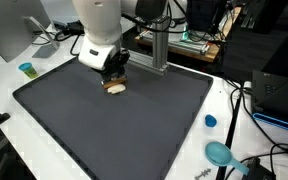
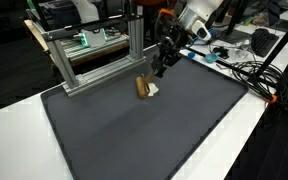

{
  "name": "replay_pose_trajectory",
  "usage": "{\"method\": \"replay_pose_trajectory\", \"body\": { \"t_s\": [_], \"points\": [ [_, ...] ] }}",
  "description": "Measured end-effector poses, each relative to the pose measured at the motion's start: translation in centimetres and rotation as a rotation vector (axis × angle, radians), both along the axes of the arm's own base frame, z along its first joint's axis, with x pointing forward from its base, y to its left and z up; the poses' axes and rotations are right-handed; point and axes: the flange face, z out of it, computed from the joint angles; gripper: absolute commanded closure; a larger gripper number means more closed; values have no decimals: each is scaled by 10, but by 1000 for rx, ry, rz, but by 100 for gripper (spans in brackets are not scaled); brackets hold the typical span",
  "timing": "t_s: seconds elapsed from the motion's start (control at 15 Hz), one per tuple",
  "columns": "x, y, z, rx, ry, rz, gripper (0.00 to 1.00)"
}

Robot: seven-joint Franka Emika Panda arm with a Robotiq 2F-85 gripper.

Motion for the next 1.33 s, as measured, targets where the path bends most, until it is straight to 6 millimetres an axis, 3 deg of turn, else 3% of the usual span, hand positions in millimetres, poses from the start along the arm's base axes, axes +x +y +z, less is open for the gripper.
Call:
{"method": "replay_pose_trajectory", "body": {
  "t_s": [0.33,0.73,0.87,1.13,1.33],
  "points": [
    [-2,4,4,-14,-15,-20,78],
    [-14,45,38,0,-60,26,78],
    [-15,48,33,-3,-57,23,78],
    [-12,34,13,-23,-49,-13,78],
    [-9,29,9,-14,-27,14,78]
  ]
}}
